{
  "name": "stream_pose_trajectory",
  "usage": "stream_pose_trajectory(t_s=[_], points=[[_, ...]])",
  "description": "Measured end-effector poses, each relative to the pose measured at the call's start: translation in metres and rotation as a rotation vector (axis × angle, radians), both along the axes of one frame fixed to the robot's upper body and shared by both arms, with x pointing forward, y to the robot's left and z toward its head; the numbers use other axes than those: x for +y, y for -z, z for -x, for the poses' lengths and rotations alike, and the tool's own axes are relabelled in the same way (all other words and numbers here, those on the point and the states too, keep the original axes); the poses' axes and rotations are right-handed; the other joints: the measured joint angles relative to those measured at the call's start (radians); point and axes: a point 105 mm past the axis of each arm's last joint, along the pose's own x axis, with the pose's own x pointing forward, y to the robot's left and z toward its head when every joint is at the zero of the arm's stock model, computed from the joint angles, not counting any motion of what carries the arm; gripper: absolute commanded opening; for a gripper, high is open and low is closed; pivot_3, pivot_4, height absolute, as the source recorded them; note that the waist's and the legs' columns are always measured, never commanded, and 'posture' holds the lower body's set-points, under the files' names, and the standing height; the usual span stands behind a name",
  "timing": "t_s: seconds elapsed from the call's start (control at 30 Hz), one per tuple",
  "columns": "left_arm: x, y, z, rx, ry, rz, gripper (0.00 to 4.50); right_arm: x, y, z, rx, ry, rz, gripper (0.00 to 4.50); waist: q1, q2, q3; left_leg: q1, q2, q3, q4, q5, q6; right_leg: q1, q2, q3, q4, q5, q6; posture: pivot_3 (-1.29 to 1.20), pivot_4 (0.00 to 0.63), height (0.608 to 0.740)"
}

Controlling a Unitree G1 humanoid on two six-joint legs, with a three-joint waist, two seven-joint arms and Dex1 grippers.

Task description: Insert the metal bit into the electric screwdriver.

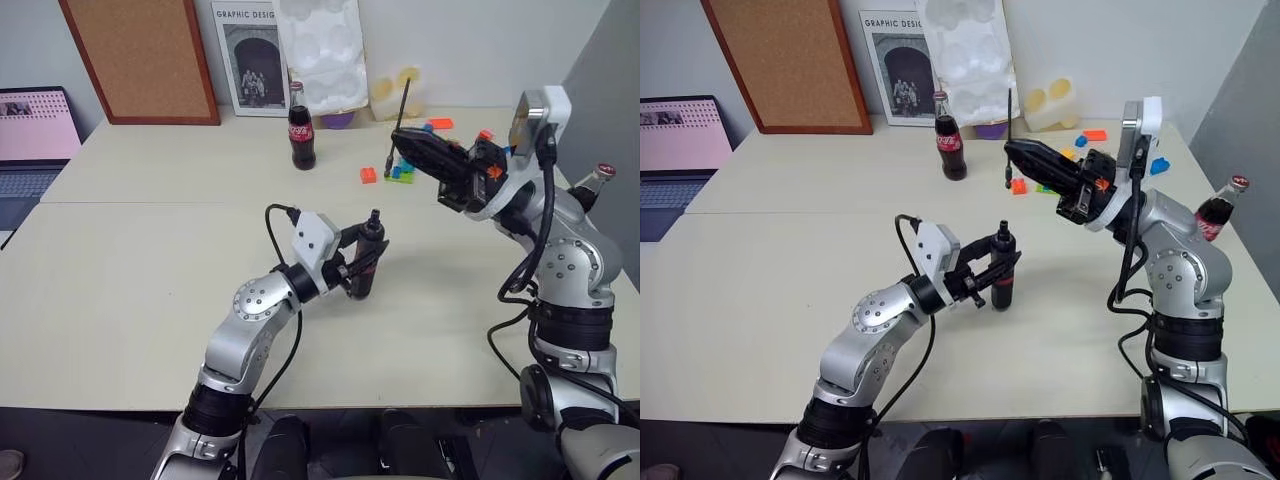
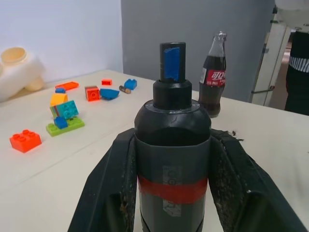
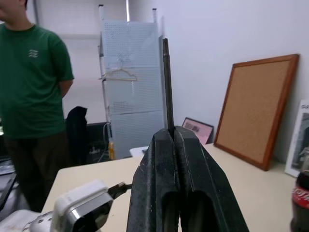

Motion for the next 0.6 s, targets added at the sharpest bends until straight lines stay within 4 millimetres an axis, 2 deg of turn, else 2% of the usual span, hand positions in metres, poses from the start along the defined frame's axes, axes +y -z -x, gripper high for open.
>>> stream_pose_trajectory(t_s=[0.2, 0.6], points=[[-0.001, 0.001, 0.002, -0.017, 0.011, -0.015, 1.66, 0.003, 0.017, 0.001, 0.066, -0.043, 0.054, 0.00, 0.000, 0.000, 0.000, 0.000, 0.000, 0.000, 0.000, 0.000, 0.000, 0.000, 0.000, 0.000, 0.000, 0.000, 0.000, 0.00, 0.150, 0.740], [0.000, 0.002, 0.003, -0.028, 0.011, -0.020, 1.66, 0.004, 0.026, -0.003, 0.110, -0.057, 0.058, 0.00, 0.000, 0.000, 0.000, 0.000, 0.000, 0.000, 0.000, 0.000, 0.000, 0.000, 0.000, 0.000, 0.000, 0.000, 0.001, 0.00, 0.150, 0.740]])
